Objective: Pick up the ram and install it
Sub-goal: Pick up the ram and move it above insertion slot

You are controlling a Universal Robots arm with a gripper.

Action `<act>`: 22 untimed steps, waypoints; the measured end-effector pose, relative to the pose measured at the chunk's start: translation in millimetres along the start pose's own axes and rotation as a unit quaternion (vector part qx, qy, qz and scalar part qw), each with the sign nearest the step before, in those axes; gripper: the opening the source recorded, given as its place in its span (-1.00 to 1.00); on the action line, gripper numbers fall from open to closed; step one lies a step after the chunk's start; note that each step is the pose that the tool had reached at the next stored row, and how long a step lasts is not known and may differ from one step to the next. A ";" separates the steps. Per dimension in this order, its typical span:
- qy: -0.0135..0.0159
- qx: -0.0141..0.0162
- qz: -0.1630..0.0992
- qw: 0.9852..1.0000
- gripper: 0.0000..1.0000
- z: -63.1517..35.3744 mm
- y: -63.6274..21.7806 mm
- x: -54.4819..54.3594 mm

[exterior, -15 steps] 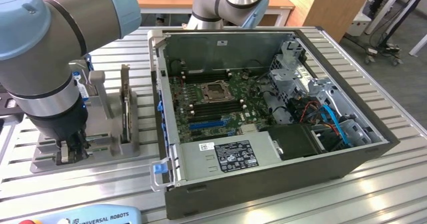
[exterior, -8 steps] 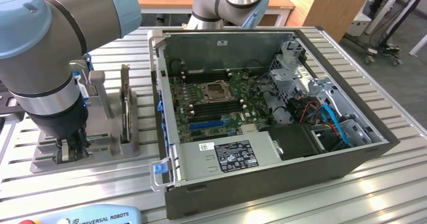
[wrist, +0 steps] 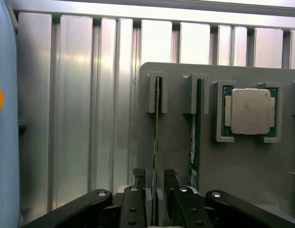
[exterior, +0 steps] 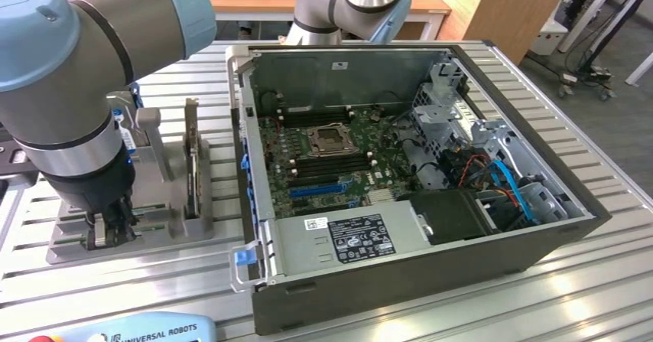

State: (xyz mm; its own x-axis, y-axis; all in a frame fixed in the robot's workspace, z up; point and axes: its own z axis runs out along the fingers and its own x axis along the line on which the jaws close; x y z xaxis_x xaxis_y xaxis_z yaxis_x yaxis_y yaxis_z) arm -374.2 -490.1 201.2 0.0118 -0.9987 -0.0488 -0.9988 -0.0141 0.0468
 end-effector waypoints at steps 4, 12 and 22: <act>0.000 0.000 0.000 1.000 -0.40 0.1 0.0 0.0; 0.000 0.000 0.000 1.000 -0.69 0.1 0.0 0.0; 0.000 0.000 0.000 1.000 -0.73 0.1 0.0 0.0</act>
State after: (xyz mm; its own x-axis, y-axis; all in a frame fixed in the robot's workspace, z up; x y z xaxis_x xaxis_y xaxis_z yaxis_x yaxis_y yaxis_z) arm -374.2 -490.1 201.1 0.0117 -0.9987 -0.0490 -0.9988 -0.0140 0.0467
